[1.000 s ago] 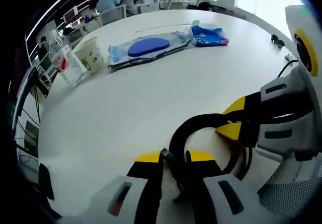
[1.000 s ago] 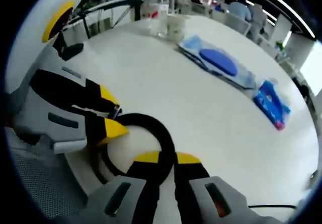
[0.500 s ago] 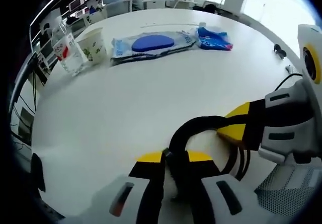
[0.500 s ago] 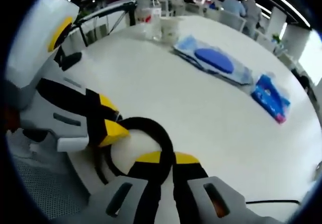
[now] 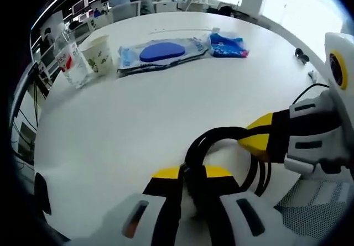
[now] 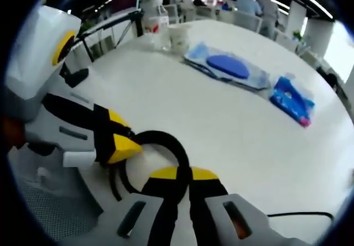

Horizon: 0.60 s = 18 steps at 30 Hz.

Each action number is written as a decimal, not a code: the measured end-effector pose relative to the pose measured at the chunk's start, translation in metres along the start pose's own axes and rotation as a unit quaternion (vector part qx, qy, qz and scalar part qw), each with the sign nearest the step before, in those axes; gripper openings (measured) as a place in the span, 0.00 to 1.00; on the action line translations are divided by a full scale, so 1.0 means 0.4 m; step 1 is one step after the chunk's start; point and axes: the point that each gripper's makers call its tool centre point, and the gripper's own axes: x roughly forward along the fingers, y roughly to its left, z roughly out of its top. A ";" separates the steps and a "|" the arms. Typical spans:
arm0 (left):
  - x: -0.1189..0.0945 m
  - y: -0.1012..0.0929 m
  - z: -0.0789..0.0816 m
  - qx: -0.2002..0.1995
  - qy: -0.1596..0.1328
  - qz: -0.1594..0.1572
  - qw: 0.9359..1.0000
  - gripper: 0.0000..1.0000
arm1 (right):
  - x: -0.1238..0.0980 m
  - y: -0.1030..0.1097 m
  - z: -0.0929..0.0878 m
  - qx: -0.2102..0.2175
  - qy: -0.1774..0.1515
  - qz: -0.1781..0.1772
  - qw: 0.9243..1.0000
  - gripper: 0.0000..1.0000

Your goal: Arrange the tabletop items into an orderly group along one side of the table until the central work area is clear of visible clutter.

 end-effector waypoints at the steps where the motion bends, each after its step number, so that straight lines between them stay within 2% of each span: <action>1: 0.000 -0.003 0.001 -0.001 -0.001 -0.001 1.000 0.11 | -0.003 -0.002 0.000 0.001 -0.001 -0.001 1.000 0.02; 5: -0.007 -0.012 0.017 -0.004 -0.009 -0.006 1.000 0.10 | -0.017 -0.013 0.011 -0.001 -0.014 -0.008 1.000 0.01; 18: -0.022 -0.022 0.092 0.002 -0.030 -0.016 0.999 0.10 | -0.054 -0.051 0.055 0.033 -0.050 -0.021 0.998 0.01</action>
